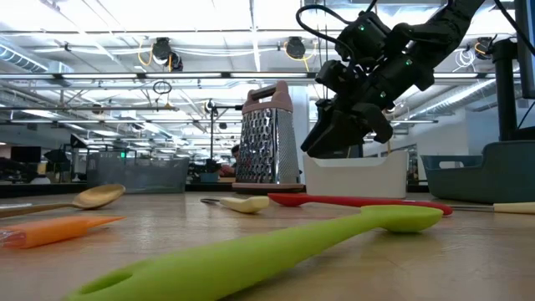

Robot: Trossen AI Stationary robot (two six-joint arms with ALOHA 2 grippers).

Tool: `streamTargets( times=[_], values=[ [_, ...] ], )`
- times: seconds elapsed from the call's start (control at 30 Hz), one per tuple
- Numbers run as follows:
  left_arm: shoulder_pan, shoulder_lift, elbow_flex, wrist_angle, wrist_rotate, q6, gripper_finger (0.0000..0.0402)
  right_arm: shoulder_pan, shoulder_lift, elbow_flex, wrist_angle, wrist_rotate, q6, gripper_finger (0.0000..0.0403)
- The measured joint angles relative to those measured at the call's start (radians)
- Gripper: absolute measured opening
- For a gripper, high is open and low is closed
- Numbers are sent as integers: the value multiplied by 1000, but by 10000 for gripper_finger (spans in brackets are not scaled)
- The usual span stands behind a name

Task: Pick & Place Kitchen Items
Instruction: Put the red spatula into the black bin

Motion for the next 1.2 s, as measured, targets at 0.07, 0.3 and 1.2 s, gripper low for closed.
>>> streamTargets(
  times=[0.07, 0.3, 1.2],
  values=[
    [7, 0, 0, 0, 2, -38, 144, 0, 0, 0, 0, 0, 0, 155],
    [51, 1, -2, -7, 15, -109, 53, 0, 0, 0, 0, 0, 0, 155],
    [403, -397, -5, -548, -549, -249, 31, 0, 0, 0, 37, 0, 0, 155]
  ],
)
